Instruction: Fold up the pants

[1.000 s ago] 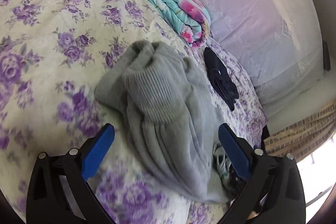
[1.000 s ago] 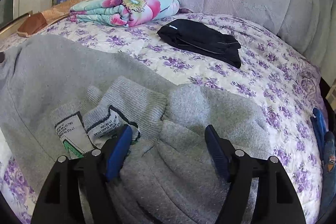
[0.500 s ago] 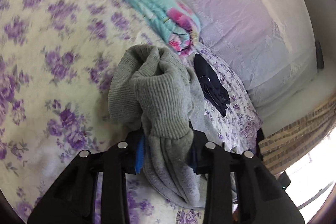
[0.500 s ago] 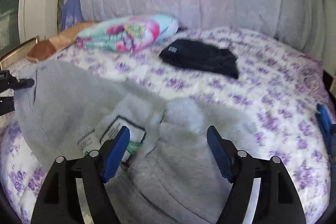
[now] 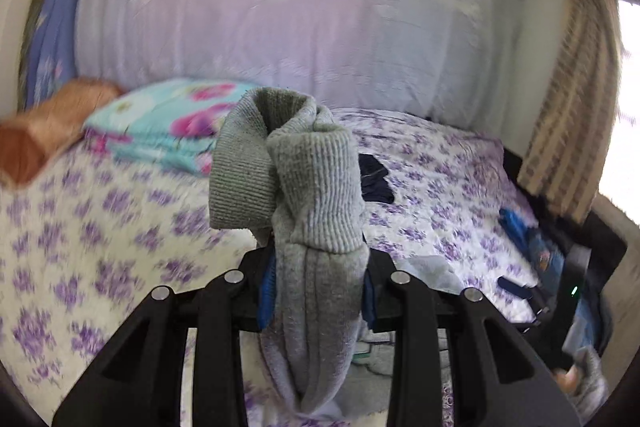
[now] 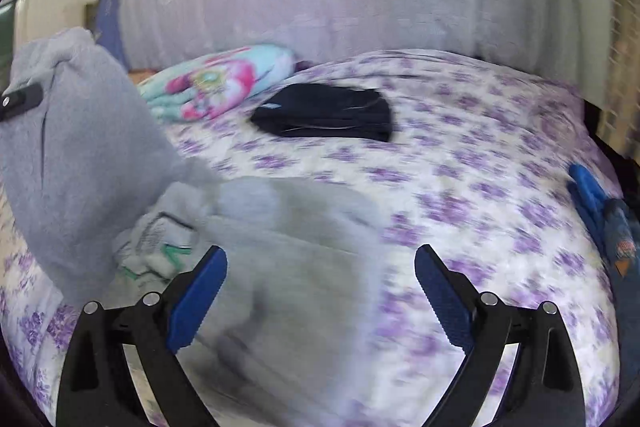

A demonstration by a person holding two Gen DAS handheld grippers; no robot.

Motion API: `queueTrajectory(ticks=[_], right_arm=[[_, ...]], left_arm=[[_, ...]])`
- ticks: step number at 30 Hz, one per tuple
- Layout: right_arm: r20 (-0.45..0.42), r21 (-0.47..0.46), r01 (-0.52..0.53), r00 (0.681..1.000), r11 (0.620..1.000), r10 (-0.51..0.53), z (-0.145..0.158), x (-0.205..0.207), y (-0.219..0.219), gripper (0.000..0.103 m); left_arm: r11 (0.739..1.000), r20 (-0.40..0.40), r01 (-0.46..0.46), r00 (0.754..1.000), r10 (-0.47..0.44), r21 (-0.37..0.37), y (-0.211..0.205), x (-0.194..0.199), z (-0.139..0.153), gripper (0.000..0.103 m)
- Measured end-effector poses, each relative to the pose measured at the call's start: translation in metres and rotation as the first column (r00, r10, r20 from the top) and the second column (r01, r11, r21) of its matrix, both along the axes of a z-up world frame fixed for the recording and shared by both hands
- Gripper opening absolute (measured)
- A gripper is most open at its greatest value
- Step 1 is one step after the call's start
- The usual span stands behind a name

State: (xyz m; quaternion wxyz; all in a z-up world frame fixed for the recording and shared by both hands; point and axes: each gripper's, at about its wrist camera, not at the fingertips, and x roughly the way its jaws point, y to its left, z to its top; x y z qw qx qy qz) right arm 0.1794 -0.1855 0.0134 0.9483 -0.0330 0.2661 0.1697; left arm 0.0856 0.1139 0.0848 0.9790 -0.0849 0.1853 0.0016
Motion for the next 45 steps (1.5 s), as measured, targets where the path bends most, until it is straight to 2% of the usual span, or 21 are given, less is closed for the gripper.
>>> queueTrajectory(ticks=[3,5,8,11,13,14,16,17,18,19,20,23,25,28,31,34,36,38,39,42,45], right_arm=[[-0.065,0.077,0.096,0.994,0.992,-0.091,-0.009,0.003,-0.045,0.095],[-0.115,0.135,0.153,0.984,0.979,-0.138,-0.017,0.003,-0.074,0.095],[-0.161,0.197,0.198,0.973,0.96,-0.167,-0.031,0.001,-0.099,0.095],[-0.203,0.237,0.235,0.961,0.943,-0.189,-0.043,0.004,-0.115,0.095],[-0.233,0.267,0.259,0.952,0.928,-0.199,-0.049,0.006,-0.123,0.095],[-0.242,0.278,0.265,0.949,0.923,-0.2,-0.051,0.007,-0.126,0.095],[-0.241,0.284,0.267,0.95,0.921,-0.201,-0.052,0.007,-0.126,0.095],[-0.229,0.281,0.26,0.953,0.924,-0.199,-0.049,0.007,-0.124,0.095],[-0.211,0.282,0.252,0.958,0.926,-0.196,-0.044,0.006,-0.122,0.095],[-0.17,0.289,0.23,0.968,0.929,-0.187,-0.032,0.004,-0.118,0.095],[-0.133,0.295,0.205,0.976,0.933,-0.172,-0.02,0.001,-0.114,0.095],[-0.015,0.273,0.076,0.997,0.959,-0.074,0.027,-0.004,-0.085,0.095],[0.037,0.233,-0.031,0.999,0.972,0.023,0.054,-0.003,-0.054,0.095],[0.058,0.158,-0.115,0.993,0.981,0.107,0.074,0.007,-0.009,0.096],[0.027,0.056,-0.111,0.994,0.992,0.11,0.066,0.024,0.024,0.096],[-0.056,-0.069,-0.013,0.998,0.998,0.009,0.023,0.049,0.022,0.097],[-0.122,-0.098,0.012,0.992,0.995,-0.024,-0.011,0.065,0.008,0.099],[-0.206,0.066,-0.009,0.978,0.998,0.022,-0.032,0.081,-0.015,0.099],[-0.243,0.109,-0.004,0.97,0.994,0.031,-0.037,0.086,-0.021,0.099],[-0.217,0.089,-0.021,0.975,0.996,0.04,-0.033,0.083,-0.016,0.099],[-0.16,0.12,-0.011,0.987,0.993,0.031,-0.016,0.064,-0.021,0.099]], left_arm=[[0.987,0.007,0.077,0.997,-0.079,0.14,-0.06,0.012,-0.001,0.031],[0.969,-0.013,0.144,0.989,-0.144,0.2,-0.098,0.02,-0.01,0.031],[0.929,-0.091,0.262,0.965,-0.246,0.262,-0.157,0.036,-0.041,0.031],[0.886,-0.182,0.326,0.943,-0.279,0.331,-0.196,0.045,-0.084,0.031],[0.853,-0.21,0.339,0.938,-0.275,0.397,-0.209,0.043,-0.109,0.036],[0.84,-0.195,0.331,0.943,-0.271,0.43,-0.212,0.039,-0.117,0.037],[0.813,-0.165,0.319,0.948,-0.272,0.487,-0.217,0.028,-0.122,0.049],[0.812,-0.169,0.339,0.941,-0.294,0.474,-0.217,0.025,-0.119,0.055],[0.814,-0.187,0.395,0.919,-0.348,0.426,-0.213,0.023,-0.115,0.071],[0.819,-0.191,0.427,0.904,-0.382,0.384,-0.208,0.02,-0.11,0.079],[0.825,-0.18,0.434,0.901,-0.395,0.361,-0.204,0.015,-0.106,0.081],[0.837,-0.13,0.428,0.903,-0.409,0.342,-0.191,-0.002,-0.094,0.084],[0.859,-0.092,0.392,0.919,-0.384,0.328,-0.178,-0.007,-0.084,0.089],[0.895,-0.063,0.317,0.948,-0.313,0.314,-0.161,0.002,-0.072,0.091],[0.928,-0.111,0.29,0.956,-0.27,0.233,-0.144,0.023,-0.07,0.092],[0.939,-0.246,0.311,0.931,-0.27,0.146,-0.132,0.046,-0.092,0.092],[0.936,-0.301,0.343,0.904,-0.304,0.082,-0.125,0.057,-0.116,0.092],[0.935,-0.267,0.341,0.914,-0.306,0.097,-0.127,0.055,-0.126,0.092],[0.936,-0.262,0.333,0.919,-0.295,0.115,-0.131,0.054,-0.126,0.092],[0.944,-0.26,0.313,0.925,-0.277,0.108,-0.134,0.052,-0.123,0.092],[0.949,-0.213,0.314,0.929,-0.304,0.017,-0.119,0.038,-0.11,0.092]])
